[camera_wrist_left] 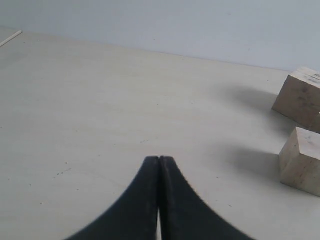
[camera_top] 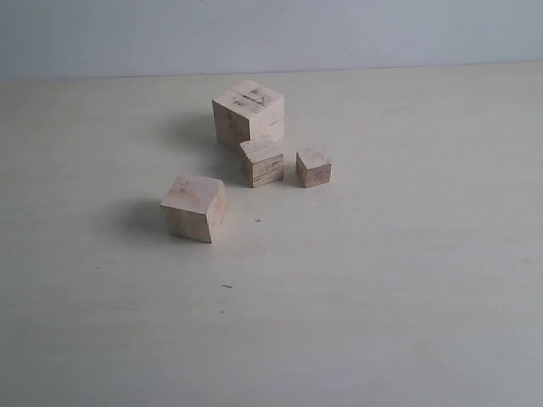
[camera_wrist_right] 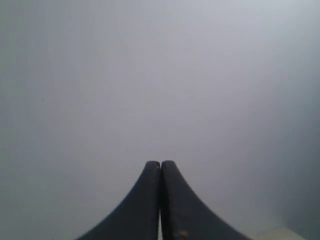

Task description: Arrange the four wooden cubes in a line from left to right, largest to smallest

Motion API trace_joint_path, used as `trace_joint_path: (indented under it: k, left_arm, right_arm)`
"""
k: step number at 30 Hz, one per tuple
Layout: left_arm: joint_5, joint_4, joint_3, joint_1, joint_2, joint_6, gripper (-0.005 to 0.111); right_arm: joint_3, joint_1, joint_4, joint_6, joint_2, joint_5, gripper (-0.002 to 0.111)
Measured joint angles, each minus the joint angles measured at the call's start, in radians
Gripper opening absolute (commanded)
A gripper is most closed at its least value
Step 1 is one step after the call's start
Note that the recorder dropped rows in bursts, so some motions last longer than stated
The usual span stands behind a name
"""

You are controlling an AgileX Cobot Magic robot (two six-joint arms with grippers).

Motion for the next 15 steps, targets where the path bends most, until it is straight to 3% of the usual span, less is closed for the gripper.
trace_joint_path:
  k: [8,15]
  left_arm:
    - [0.0,0.0,0.0,0.0,0.0,0.0,0.0]
    - [0.0,0.0,0.0,0.0,0.0,0.0,0.0]
  right_arm:
    - [-0.46,0.037,0.015,-0.021,0.439,0.403,0.0]
    - [-0.666,0.218,0.351,-0.281,0.835,0.843,0.0]
